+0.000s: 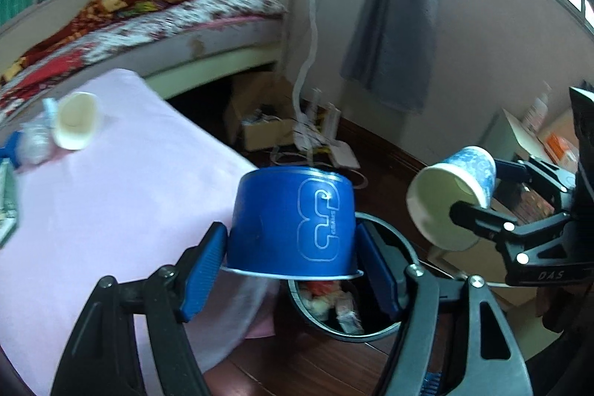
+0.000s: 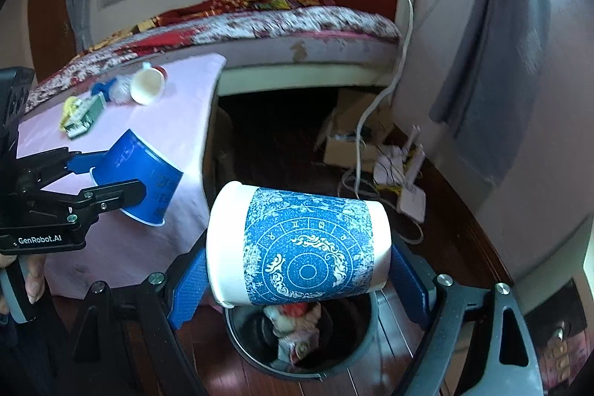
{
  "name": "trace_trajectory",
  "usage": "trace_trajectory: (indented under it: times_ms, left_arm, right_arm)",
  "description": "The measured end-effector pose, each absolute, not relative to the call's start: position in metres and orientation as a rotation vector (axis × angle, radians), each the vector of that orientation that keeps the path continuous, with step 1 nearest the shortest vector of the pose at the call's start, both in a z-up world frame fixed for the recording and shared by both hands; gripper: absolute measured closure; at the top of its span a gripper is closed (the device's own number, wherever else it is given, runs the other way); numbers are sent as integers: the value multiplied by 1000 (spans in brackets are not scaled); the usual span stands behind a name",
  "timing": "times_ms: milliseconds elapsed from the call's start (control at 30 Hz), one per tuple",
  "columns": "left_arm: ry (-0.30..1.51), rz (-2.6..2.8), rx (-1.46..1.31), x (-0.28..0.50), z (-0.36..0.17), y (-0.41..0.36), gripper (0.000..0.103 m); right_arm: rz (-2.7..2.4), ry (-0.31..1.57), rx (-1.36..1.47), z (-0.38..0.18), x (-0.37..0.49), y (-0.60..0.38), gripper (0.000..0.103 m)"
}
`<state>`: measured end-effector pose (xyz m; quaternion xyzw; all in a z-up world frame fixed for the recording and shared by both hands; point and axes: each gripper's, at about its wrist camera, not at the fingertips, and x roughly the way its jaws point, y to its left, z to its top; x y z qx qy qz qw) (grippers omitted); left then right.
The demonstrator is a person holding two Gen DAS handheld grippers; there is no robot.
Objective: Collect trash
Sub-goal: 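Carry both cups over the bin and release them inside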
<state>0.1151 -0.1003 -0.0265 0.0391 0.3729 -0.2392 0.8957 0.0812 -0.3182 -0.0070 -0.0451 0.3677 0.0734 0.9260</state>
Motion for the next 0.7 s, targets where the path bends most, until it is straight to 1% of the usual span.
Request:
trace_trajectory:
  times_ms: [233,600,700]
  left_arm:
    - [862,-590,131,119,-57,-141,31]
    - [1004,-644,131,136,-102,-160,31]
    - [1045,-661,123,139,-114,-166,29]
  right_arm:
    - [143,839,-74,-44,75,-352,15]
    - [222,951,-72,-104,86,-367,15]
    - [265,991,-85,-123,96,-364,14]
